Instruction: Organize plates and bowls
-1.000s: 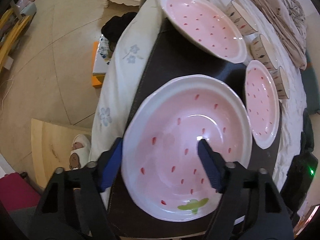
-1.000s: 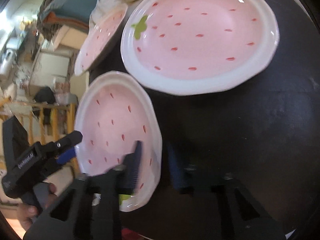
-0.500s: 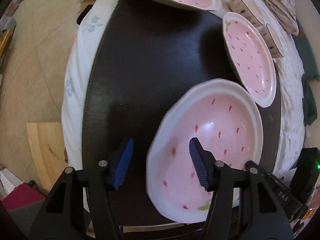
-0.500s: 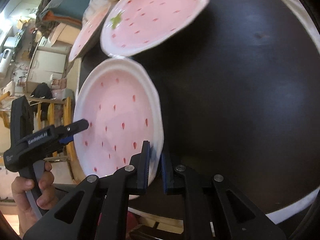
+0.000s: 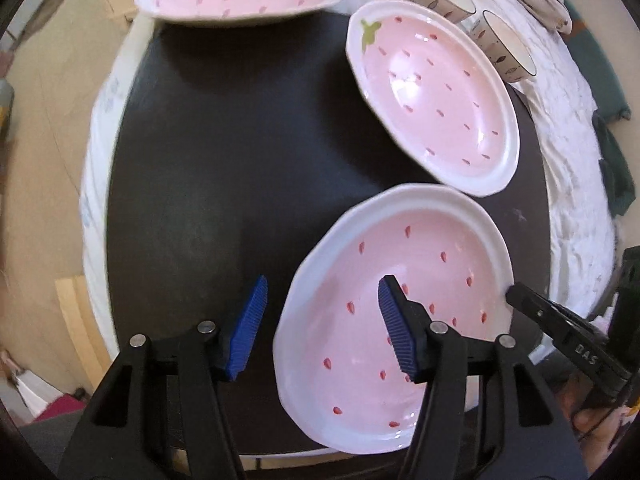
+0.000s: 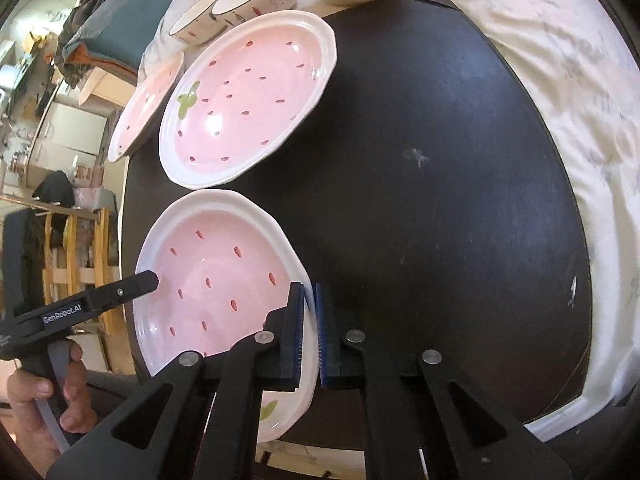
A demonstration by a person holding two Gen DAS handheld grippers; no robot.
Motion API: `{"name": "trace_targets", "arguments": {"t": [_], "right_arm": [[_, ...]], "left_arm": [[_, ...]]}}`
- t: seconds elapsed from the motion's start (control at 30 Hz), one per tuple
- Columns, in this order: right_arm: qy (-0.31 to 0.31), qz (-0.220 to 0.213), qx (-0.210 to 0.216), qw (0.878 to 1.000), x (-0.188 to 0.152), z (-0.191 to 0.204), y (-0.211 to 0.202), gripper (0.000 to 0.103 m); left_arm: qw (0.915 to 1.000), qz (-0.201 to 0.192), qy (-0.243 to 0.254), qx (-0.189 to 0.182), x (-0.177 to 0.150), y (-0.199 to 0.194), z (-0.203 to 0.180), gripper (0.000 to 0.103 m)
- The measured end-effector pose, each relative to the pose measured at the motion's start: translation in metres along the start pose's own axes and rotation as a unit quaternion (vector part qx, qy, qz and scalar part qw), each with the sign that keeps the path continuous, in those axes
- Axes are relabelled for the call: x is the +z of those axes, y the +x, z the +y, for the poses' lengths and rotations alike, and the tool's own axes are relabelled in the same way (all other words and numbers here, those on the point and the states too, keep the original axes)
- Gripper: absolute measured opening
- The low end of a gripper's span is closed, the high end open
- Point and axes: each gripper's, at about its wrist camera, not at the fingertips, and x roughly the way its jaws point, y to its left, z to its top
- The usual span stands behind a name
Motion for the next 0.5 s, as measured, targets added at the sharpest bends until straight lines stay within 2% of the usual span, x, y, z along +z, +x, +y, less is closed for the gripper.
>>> {"name": "trace_targets", "arguments": {"t": [0.07, 0.17, 0.2, 0.3, 0.4, 0.5], "right_arm": [[-0.003, 0.007, -0.001, 1.0, 0.002, -0.001, -0.002, 0.006], [0.005, -0.016, 0.027, 0.999, 0.01, -0.002, -0.016, 0.008], [0.012, -0.028, 0.032, 0.999, 0.017, -0.003, -0.022, 0.012], [0.03, -0.045, 0.044, 0.998, 0.037, -0.009, -0.032, 0.012], [0.037, -0.043, 0.055, 0.997, 0.061, -0.012, -0.031, 0.014], [0.043, -0.051, 0.053, 0.996, 0.086, -0.013, -0.029, 0.017]], "left_arm": [[1.0, -0.003, -0.004, 0.001, 0.008, -0.007, -0.002, 0.054], [0.9994, -0.032, -0.011, 0.003, 0.027, -0.024, 0.0, 0.055], [0.999, -0.043, -0.015, 0.005, 0.033, -0.029, 0.0, 0.057], [0.9975, -0.061, -0.035, 0.005, 0.05, -0.036, 0.001, 0.066], [0.9967, -0.07, -0.041, -0.008, 0.065, -0.035, -0.002, 0.068], [0.9963, -0.079, -0.033, 0.008, 0.08, -0.028, -0.009, 0.068]]}}
